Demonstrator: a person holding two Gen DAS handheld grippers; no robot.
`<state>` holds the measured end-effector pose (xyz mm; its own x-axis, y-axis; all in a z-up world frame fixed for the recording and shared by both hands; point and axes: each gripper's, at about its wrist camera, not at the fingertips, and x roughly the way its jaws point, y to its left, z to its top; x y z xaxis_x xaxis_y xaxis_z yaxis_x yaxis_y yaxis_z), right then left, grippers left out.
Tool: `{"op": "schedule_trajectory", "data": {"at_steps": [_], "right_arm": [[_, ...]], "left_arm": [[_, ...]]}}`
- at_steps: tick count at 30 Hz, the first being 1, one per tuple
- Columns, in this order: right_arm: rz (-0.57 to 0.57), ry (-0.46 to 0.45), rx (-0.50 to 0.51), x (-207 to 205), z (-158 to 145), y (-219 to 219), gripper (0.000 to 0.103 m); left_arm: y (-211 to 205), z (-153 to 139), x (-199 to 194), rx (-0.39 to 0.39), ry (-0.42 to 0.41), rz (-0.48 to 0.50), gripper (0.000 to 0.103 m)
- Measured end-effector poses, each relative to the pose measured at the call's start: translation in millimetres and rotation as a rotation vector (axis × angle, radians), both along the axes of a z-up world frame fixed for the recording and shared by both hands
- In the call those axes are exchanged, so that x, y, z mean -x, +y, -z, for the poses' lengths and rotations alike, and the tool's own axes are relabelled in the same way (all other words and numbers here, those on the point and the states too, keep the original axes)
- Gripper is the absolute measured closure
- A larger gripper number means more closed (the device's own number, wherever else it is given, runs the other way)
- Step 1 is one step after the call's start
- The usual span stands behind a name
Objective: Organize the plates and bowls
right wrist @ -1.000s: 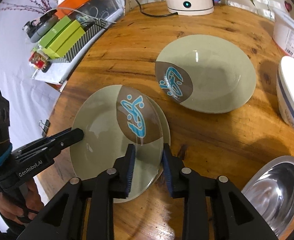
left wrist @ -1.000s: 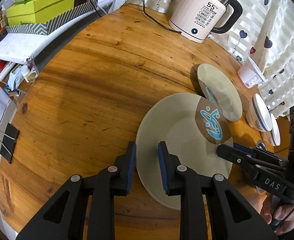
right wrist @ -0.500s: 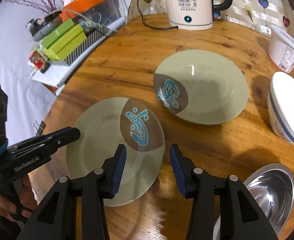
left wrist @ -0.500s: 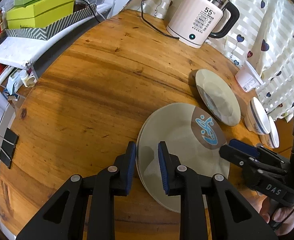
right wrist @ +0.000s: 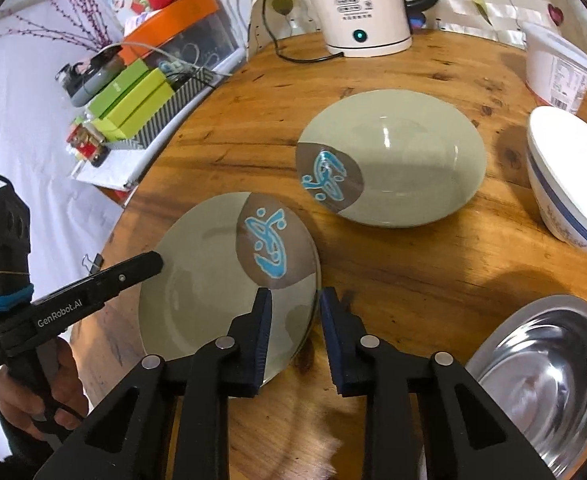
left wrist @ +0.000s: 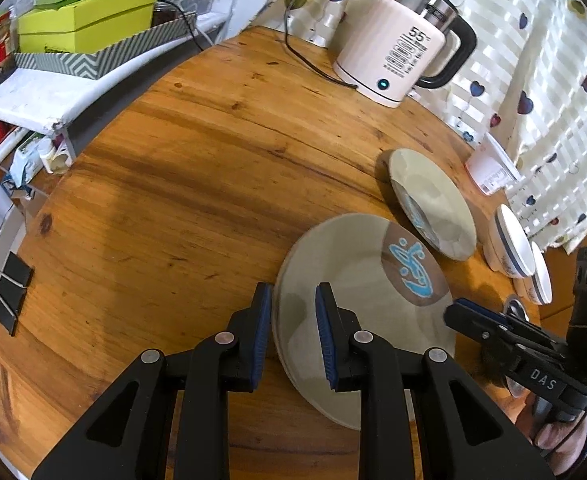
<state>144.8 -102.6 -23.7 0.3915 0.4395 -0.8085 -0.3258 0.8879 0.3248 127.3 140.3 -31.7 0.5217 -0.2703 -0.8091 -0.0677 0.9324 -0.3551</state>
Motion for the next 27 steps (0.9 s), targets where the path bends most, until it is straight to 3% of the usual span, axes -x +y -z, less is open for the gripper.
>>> {"op": "schedule_trajectory", "data": {"at_steps": [6, 19, 21, 25, 27], "right_arm": [[-0.007, 0.052, -0.039, -4, 10, -1, 0.078], [-0.035, 0.053, -0.032, 10, 9, 6, 0.079], [-0.04, 0.055, -0.028, 12, 9, 6, 0.077], [-0.003, 0.02, -0.026, 13, -6, -6, 0.059], [0.023, -0.005, -0.034, 12, -16, -16, 0.056]], "left_arm": [[2, 7, -2, 0.021, 0.013, -0.003, 0.08], [2, 7, 14, 0.011, 0.024, 0.021, 0.08], [3, 8, 16, 0.017, 0.022, 0.031, 0.08], [10, 8, 16, 0.038, 0.03, 0.026, 0.078], [14, 2, 15, 0.024, 0.016, 0.008, 0.078]]}}
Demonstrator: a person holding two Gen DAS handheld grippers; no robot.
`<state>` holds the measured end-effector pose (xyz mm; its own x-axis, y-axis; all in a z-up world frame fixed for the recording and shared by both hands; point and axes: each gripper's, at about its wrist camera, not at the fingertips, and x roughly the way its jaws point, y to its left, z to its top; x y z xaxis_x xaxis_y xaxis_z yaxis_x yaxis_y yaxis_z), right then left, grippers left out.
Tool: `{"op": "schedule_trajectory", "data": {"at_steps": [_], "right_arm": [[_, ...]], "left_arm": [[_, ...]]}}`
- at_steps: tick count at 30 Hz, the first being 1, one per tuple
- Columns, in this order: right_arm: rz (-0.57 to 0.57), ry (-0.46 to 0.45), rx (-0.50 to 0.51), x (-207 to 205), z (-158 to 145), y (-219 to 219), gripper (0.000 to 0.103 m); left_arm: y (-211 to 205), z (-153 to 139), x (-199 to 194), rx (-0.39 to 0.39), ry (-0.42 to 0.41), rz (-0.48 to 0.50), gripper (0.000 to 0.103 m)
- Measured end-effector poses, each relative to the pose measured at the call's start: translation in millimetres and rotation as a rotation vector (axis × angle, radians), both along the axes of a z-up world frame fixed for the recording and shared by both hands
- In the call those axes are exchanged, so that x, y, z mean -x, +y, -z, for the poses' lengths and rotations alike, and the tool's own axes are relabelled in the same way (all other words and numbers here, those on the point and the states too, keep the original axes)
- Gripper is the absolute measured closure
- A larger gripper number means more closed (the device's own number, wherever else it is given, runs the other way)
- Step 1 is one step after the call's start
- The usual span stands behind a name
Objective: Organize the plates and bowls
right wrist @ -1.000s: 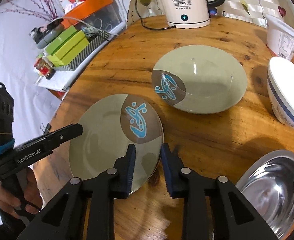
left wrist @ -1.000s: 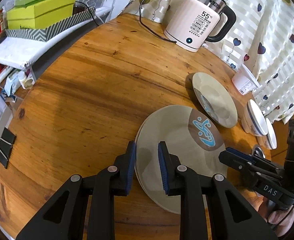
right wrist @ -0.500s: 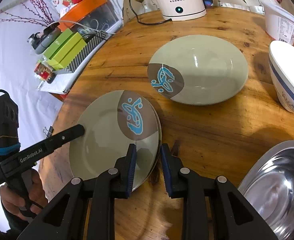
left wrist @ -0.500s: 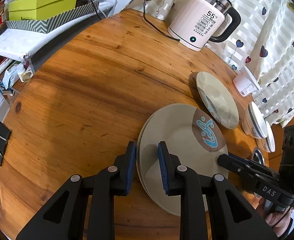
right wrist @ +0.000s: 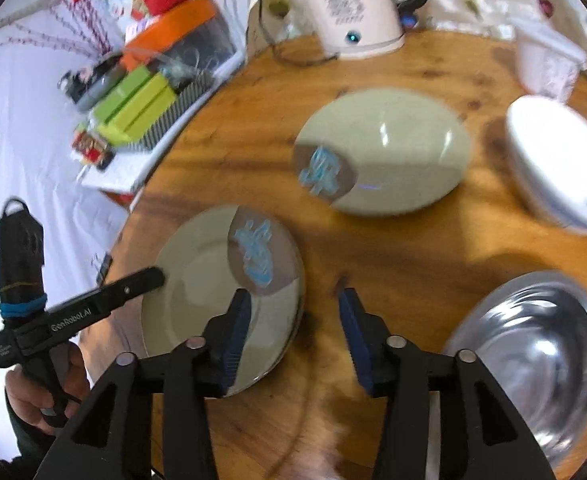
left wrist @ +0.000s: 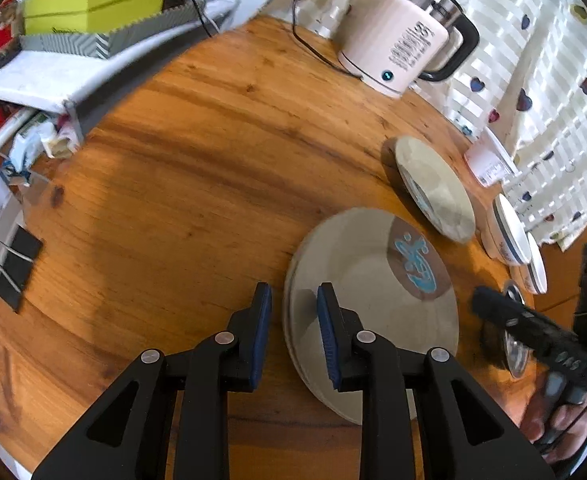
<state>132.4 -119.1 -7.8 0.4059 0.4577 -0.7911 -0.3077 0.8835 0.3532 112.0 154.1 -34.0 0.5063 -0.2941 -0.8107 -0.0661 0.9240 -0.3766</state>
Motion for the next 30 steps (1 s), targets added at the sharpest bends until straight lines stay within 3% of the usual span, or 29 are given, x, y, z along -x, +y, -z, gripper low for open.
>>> {"op": "schedule_trajectory", "data": {"at_steps": [4, 12, 15, 22, 30], "right_arm": [[0.104, -0.011, -0.039, -8, -15, -37, 0.048], [0.183, 0.015, -0.096, -21, -16, -68, 0.048], [0.184, 0.016, -0.101, -24, -16, -69, 0.048], [0.209, 0.035, -0.119, -40, -12, -74, 0.048], [0.223, 0.056, -0.121, -55, -5, -77, 0.048]], "left_arm": [[4, -18, -9, 0.01, -0.041, -0.008, 0.078], [-30, -39, -67, 0.066, -0.062, 0.097, 0.076], [-47, -34, -93, 0.113, -0.031, 0.131, 0.071], [-70, -6, -137, 0.144, 0.063, 0.148, 0.07], [-80, 10, -157, 0.172, 0.107, 0.15, 0.07]]}}
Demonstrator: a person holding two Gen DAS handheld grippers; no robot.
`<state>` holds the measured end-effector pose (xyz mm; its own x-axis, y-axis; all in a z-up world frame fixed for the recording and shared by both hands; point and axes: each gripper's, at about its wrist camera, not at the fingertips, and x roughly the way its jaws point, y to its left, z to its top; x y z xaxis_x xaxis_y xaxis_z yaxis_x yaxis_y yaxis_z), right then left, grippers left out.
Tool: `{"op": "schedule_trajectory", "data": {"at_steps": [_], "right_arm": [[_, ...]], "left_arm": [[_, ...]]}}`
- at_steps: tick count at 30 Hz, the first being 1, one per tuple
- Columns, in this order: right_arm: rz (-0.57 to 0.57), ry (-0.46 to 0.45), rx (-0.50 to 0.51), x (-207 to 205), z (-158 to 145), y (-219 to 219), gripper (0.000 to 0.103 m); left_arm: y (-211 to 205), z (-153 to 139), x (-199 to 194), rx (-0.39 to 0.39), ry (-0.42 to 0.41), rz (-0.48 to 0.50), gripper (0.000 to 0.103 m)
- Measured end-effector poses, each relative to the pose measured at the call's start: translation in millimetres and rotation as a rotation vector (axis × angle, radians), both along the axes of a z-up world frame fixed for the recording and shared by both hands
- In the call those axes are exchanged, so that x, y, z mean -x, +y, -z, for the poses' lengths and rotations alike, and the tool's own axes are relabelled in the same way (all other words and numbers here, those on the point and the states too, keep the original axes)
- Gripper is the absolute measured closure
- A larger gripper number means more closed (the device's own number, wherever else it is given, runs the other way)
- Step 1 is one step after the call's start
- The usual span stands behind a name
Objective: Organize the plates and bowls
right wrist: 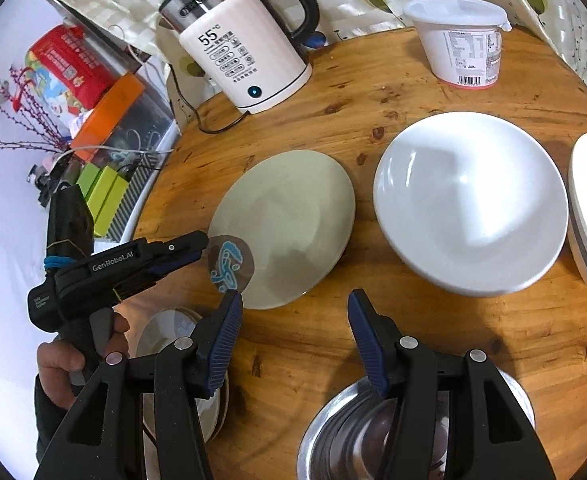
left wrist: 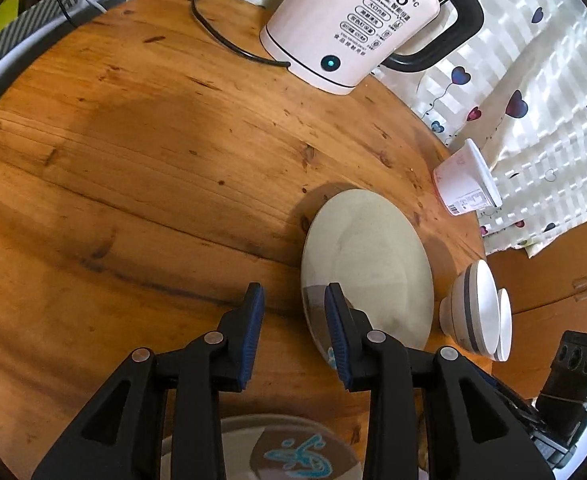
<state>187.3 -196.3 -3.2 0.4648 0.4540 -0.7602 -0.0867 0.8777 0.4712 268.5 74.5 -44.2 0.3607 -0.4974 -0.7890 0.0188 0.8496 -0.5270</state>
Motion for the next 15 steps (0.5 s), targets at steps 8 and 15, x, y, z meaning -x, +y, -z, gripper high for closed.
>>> {"op": "schedule_trajectory", "data": {"at_steps": [8, 15], "right_arm": [[0.005, 0.021, -0.013, -7, 7, -3, 0.048], [0.007, 0.023, -0.012, -8, 9, -4, 0.048]], "left_arm": [[-13, 4, -8, 0.019, 0.011, 0.021, 0.071], [-17, 6, -10, -0.003, 0.015, 0.018, 0.085]]}}
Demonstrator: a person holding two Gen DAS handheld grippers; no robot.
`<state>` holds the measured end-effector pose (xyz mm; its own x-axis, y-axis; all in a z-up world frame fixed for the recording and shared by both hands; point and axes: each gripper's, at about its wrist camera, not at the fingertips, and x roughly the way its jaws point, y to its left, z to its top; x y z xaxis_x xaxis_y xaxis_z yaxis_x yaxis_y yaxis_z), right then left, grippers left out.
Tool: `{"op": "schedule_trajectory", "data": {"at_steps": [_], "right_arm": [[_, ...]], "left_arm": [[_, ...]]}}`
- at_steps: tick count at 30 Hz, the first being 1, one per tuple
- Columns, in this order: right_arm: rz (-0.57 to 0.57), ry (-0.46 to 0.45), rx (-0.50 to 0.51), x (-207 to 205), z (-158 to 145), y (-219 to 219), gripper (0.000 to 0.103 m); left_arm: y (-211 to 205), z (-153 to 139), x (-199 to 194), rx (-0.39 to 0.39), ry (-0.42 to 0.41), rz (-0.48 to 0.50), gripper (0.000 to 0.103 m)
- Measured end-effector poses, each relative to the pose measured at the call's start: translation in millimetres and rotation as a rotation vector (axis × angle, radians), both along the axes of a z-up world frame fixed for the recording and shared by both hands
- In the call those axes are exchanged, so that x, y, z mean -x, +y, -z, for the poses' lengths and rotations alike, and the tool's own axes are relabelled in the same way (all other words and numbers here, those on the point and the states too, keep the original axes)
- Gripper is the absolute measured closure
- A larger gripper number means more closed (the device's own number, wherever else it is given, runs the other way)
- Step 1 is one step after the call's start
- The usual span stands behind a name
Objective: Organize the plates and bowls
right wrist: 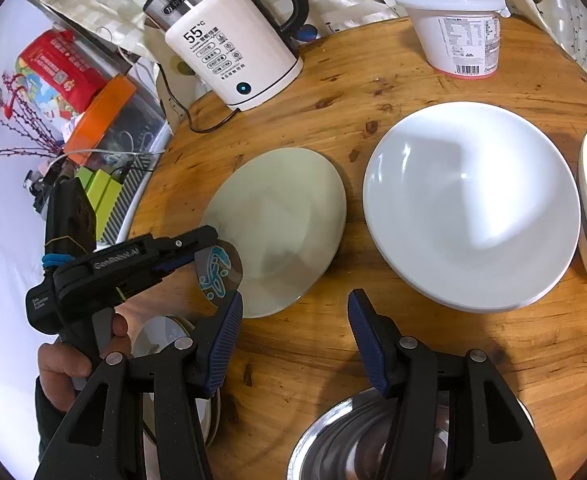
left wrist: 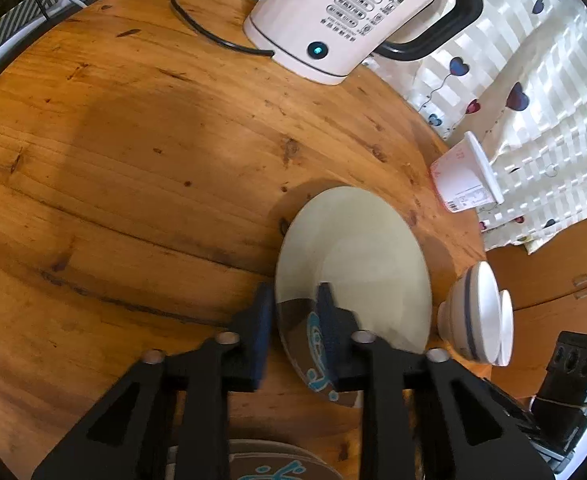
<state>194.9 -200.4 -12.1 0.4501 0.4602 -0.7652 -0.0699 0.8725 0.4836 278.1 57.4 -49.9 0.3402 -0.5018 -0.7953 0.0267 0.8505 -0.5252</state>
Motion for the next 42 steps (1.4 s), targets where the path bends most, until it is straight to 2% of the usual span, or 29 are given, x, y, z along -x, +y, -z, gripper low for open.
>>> {"op": "schedule_trajectory", "data": {"at_steps": [8, 17, 23, 30, 33, 38, 42], "right_arm": [[0.005, 0.006, -0.001, 0, 3, 0, 0.048], [-0.013, 0.006, 0.004, -5, 3, 9, 0.048], [-0.032, 0.017, 0.017, -21, 2, 26, 0.048], [-0.049, 0.063, 0.044, -45, 14, 42, 0.05], [-0.044, 0.087, 0.031, -53, 20, 44, 0.057], [-0.063, 0.103, -0.003, -59, 27, 49, 0.083], [-0.063, 0.091, -0.013, -60, 28, 49, 0.085]], "left_arm": [[4, 1, 1, 0.0, -0.006, -0.005, 0.086], [31, 0, 11, 0.001, -0.001, 0.001, 0.086], [53, 0, 15, 0.001, 0.005, -0.028, 0.086], [58, 0, 15, 0.008, 0.007, -0.027, 0.086], [60, 0, 17, 0.021, 0.009, -0.03, 0.086], [60, 0, 18, 0.016, 0.003, -0.029, 0.086], [57, -3, 19, -0.016, -0.01, -0.027, 0.086]]}}
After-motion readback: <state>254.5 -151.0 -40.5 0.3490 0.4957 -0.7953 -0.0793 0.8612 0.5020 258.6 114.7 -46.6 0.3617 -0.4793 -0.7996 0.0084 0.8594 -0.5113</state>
